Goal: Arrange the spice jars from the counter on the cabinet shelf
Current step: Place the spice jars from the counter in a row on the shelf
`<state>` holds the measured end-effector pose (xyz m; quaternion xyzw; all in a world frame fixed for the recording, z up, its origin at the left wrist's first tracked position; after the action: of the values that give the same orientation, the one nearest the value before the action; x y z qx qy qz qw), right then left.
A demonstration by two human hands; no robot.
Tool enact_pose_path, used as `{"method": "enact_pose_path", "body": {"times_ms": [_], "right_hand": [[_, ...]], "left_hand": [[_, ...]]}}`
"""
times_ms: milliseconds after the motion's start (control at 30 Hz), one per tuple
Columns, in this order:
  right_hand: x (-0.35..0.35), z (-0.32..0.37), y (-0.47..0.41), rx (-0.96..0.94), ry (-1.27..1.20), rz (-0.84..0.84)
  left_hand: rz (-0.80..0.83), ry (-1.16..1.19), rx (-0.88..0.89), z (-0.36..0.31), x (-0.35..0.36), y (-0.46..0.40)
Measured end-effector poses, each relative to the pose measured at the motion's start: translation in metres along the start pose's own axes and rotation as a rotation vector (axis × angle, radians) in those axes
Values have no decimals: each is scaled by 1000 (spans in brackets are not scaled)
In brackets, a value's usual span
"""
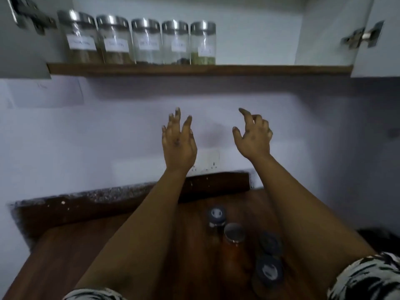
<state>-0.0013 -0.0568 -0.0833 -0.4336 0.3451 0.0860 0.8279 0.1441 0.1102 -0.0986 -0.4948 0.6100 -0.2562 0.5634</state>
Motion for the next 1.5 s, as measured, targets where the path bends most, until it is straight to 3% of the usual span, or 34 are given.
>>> {"method": "enact_pose_path", "body": {"times_ms": [300,567,1033,1300,1400,1500], "right_hand": [[115,-112,137,335,13,452],[170,-144,239,463,-72,730],[229,-145,242,239,-47,849],[251,-147,229,239,-74,963],[236,-143,204,232,-121,875],[213,-129,170,271,-187,822]], "left_hand": [[518,-12,-270,43,80,180],[986,-85,-417,33,139,304],[997,-41,-515,47,164,313],[1022,-18,-521,48,175,309],[1067,235,-636,44,177,304],[970,859,-884,31,175,287]]}}
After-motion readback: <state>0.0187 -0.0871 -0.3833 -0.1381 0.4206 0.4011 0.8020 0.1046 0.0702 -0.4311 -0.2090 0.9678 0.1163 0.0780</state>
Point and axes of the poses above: each hand's wrist, its own y-axis away from the middle knuckle, its own x-axis out of the palm, z = x × y, the point moved 8 cm from there along -y, towards the middle knuckle, and after that the axes turned 10 degrees about z, right-handed, at the moved point
